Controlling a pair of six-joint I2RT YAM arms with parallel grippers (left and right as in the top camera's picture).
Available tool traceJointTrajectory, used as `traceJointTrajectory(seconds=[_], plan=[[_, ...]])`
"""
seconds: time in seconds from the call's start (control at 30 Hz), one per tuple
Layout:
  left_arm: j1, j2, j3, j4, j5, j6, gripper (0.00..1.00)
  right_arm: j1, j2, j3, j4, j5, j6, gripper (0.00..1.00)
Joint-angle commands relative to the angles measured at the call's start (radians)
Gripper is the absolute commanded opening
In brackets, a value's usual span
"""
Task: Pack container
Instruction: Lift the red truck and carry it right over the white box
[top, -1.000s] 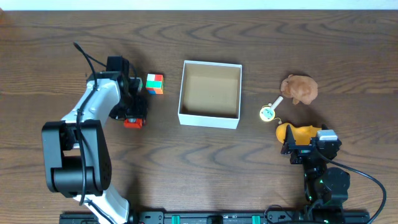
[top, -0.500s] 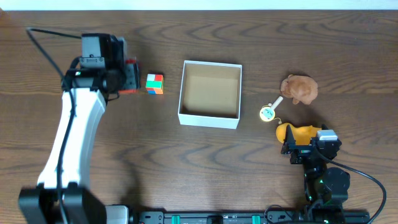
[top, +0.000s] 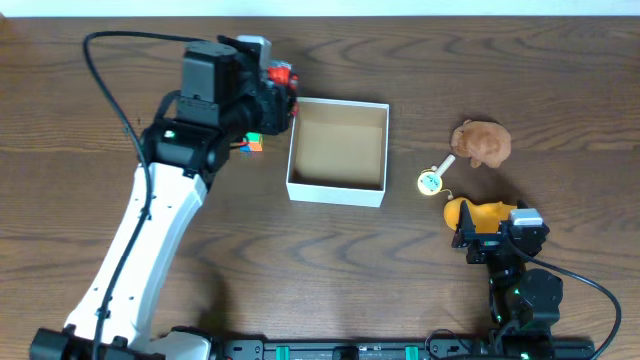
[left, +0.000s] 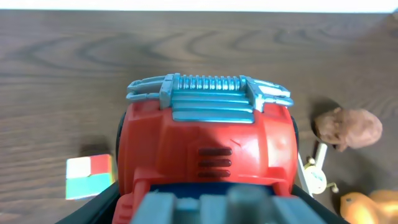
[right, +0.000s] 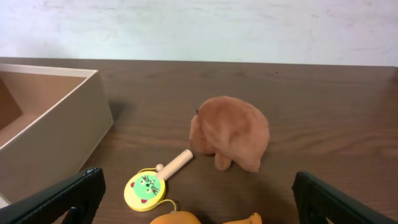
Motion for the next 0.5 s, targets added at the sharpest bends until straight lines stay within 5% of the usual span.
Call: traceJointTrajectory(seconds=[0.0,0.47], plan=[[-0.035,0.041,0.023,0.003,0.008,-0.013,0.20,-0.008,-0.003,-0.002,-0.004,-0.006,0.006,0.99],[-0.069,0.229,0.023,-0.026,0.008,-0.012,0.20,-0.008,-0.003,-0.002,-0.004,-0.006,0.006,0.99]])
